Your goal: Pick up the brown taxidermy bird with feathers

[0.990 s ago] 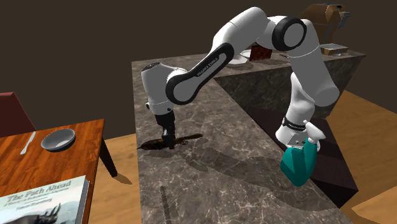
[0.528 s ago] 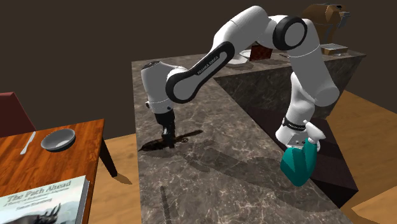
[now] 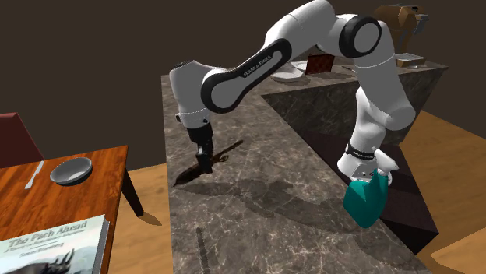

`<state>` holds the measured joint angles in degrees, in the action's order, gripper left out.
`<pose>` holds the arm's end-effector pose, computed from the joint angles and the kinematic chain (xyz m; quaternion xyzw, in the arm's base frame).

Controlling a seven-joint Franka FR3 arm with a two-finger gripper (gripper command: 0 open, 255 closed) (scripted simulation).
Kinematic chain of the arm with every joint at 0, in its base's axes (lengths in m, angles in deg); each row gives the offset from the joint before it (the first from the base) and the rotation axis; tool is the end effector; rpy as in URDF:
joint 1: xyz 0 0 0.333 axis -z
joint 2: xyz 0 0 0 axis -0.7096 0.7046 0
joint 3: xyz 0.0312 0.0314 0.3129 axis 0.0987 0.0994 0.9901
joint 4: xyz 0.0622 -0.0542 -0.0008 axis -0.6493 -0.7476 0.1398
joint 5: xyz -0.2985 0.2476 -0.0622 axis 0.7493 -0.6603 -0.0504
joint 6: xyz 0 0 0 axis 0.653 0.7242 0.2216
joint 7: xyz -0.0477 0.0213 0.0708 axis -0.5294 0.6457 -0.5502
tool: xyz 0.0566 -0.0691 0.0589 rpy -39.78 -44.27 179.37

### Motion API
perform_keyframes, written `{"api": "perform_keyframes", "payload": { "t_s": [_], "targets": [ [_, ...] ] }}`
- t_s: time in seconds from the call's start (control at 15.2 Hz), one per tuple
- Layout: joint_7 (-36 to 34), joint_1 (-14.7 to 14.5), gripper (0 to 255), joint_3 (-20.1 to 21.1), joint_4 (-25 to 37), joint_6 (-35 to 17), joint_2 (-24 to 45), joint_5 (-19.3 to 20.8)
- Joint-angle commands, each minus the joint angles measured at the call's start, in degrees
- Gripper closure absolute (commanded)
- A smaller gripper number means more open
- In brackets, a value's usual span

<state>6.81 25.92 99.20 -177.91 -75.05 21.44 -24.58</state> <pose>0.5792 0.3470 0.3388 -0.9820 -0.1583 0.0860 0.0576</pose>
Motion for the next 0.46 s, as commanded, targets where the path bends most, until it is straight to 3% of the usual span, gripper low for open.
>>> {"api": "perform_keyframes", "payload": {
  "t_s": [0.0, 0.4],
  "targets": [
    [-0.1, 0.1, 255, 0.0, 0.7, 1.2, -0.5, -0.1],
    [-0.3, 0.1, 255, 0.1, 2.3, 3.9, -1.6, -0.2]
  ]
}}
